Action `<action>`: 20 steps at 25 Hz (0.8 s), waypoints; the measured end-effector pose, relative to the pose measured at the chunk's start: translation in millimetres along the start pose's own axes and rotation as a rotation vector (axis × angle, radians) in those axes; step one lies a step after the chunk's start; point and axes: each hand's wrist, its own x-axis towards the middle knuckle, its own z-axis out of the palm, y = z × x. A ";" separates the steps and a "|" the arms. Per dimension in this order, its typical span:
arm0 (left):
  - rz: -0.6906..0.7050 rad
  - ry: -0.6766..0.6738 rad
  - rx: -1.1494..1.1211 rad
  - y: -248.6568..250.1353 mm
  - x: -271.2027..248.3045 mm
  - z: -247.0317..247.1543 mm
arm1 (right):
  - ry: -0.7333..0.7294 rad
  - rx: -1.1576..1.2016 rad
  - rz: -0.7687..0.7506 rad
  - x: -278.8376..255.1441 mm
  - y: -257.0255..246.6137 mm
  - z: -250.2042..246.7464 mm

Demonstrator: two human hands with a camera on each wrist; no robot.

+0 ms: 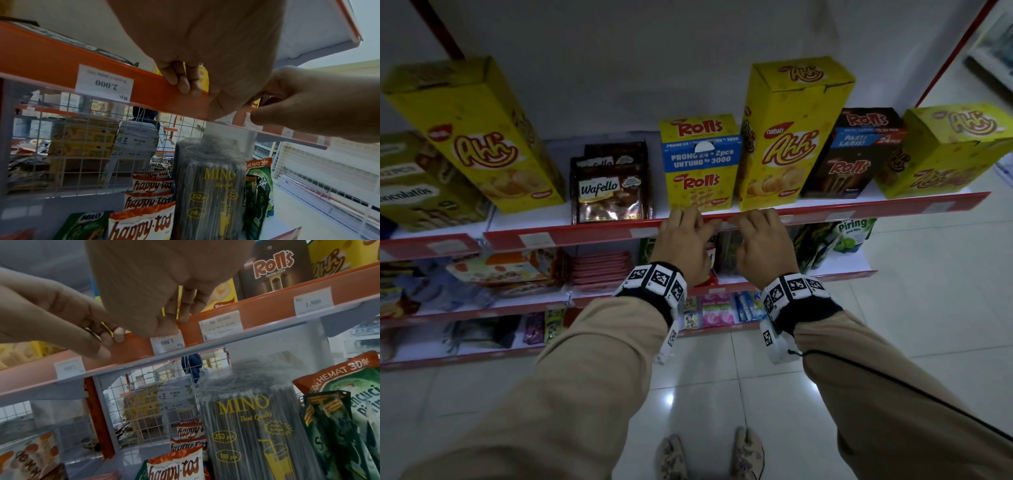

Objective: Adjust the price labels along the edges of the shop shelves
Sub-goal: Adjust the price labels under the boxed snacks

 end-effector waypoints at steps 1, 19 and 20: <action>-0.006 -0.002 -0.002 0.8 0.7 0.9 | 0.024 -0.001 0.006 1.0 -1.0 0.9; -0.018 0.020 -0.056 -2.9 0.8 0.5 | 0.143 0.299 0.244 16.7 -0.6 10.5; -0.023 0.030 -0.079 -3.7 0.4 1.0 | 0.209 0.431 0.308 17.7 -0.6 9.3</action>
